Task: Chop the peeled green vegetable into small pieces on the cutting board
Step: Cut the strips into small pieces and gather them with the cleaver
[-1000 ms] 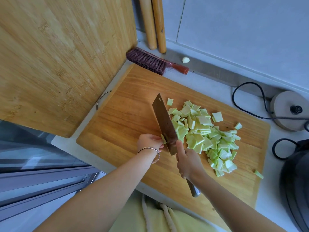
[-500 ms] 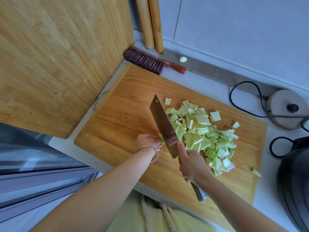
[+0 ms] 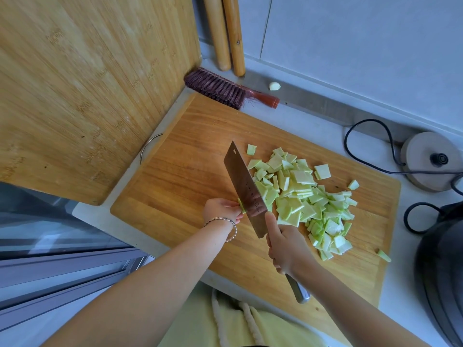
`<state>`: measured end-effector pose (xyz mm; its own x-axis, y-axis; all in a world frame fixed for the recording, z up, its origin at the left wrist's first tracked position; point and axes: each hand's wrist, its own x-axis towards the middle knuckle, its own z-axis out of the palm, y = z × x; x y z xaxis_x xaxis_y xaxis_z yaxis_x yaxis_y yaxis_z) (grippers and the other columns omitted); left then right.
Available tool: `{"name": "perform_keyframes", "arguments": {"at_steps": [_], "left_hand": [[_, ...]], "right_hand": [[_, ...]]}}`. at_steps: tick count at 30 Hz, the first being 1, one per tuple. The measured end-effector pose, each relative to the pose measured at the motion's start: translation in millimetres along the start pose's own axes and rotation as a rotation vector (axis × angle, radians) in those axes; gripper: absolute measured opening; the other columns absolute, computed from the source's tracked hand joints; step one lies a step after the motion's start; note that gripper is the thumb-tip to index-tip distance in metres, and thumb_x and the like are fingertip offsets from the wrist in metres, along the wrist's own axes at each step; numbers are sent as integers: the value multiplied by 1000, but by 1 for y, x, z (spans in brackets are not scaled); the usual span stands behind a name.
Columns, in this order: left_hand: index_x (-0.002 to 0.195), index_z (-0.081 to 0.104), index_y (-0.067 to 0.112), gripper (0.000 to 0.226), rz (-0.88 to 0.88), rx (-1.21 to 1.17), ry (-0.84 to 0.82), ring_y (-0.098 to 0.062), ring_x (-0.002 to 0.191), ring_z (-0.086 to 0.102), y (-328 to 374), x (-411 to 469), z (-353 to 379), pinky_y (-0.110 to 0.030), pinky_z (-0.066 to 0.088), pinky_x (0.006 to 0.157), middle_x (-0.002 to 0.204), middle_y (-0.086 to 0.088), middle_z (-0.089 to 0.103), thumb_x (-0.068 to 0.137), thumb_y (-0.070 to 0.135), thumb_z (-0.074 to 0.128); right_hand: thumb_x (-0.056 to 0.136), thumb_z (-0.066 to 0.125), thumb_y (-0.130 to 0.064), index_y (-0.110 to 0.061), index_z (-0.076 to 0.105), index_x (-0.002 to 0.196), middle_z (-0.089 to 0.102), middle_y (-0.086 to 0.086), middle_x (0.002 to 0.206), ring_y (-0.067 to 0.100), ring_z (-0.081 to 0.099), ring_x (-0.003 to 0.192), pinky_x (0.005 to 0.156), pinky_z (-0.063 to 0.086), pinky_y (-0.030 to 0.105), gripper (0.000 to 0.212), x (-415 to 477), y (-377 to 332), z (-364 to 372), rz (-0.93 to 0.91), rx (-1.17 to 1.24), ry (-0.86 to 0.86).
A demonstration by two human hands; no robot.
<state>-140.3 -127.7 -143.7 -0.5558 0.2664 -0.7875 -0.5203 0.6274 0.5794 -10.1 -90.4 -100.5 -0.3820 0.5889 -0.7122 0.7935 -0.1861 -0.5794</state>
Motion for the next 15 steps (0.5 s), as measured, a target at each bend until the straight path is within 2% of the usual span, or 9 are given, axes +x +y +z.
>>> {"name": "perform_keyframes", "arguments": {"at_steps": [4,9,11,15], "left_hand": [[87,68,-4,10,-12,-6,-4,-23,73,68,-1,1,0,-36,57,79,84,-19,69,77,-5,67],[83,67,-4,6,-35,-18,-8,-28,74,67,2,3,-2,-39,56,80,82,-20,67,78,-7,64],[75,67,0,7,-36,10,-10,-27,73,67,2,2,-3,-39,56,80,76,-18,67,78,-6,64],[66,63,7,16,11,37,8,-22,64,66,2,1,3,-35,58,71,67,-13,65,77,-4,65]], "right_hand": [[92,28,-60,-13,37,66,32,2,50,18,30,45,52,29,30,54,-1,6,2,-7,-38,-3],[91,27,-60,-14,36,65,31,1,52,18,28,46,51,27,31,54,7,12,14,-3,1,14],[91,28,-60,-14,35,63,31,0,50,18,28,46,52,27,32,55,10,10,18,-21,35,28],[94,31,-55,-15,33,56,30,-7,38,13,28,34,40,27,22,56,12,0,10,15,179,27]]}}
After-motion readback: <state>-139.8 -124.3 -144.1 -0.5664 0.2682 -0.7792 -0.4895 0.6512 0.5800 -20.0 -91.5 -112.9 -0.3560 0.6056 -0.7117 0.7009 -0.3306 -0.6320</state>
